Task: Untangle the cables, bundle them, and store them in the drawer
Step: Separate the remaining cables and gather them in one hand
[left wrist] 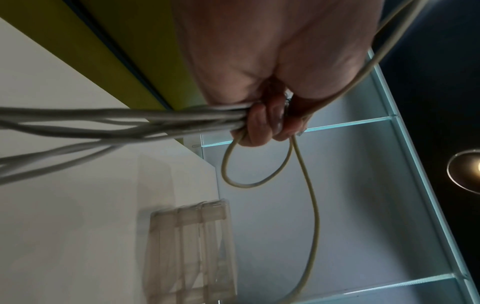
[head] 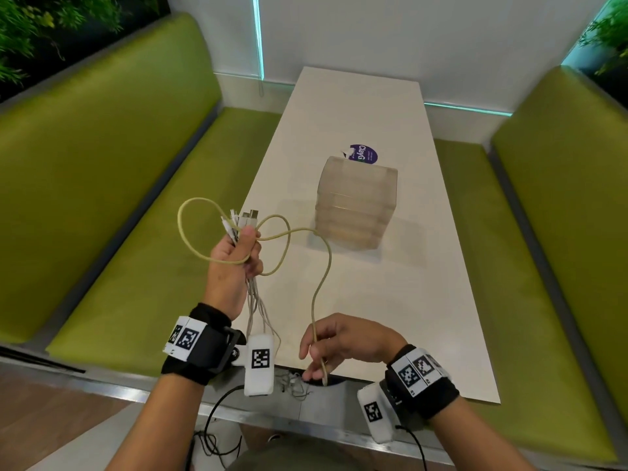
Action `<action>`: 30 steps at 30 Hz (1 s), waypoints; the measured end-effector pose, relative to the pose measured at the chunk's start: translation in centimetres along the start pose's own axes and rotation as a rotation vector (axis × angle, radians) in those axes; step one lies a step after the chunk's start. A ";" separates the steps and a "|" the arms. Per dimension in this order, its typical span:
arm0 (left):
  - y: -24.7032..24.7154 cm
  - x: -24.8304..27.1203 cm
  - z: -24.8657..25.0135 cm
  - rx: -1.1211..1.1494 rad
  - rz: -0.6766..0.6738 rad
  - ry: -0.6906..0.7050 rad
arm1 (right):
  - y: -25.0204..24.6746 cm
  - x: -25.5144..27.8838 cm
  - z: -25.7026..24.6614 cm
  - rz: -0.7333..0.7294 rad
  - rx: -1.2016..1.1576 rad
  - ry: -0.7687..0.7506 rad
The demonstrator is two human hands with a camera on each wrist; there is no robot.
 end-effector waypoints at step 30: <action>5.6 3.2 -7.5 -0.677 -0.527 -0.331 | -3.6 5.5 -6.3 0.524 0.238 -0.114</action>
Point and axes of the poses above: each hand's wrist, its own x-axis away from the middle knuckle, its own y-axis out of the palm, z = x × y, the point moved 9 cm from there along -x, towards the middle knuckle, and after that the axes turned 14 degrees about -z, right-handed, at the moved point
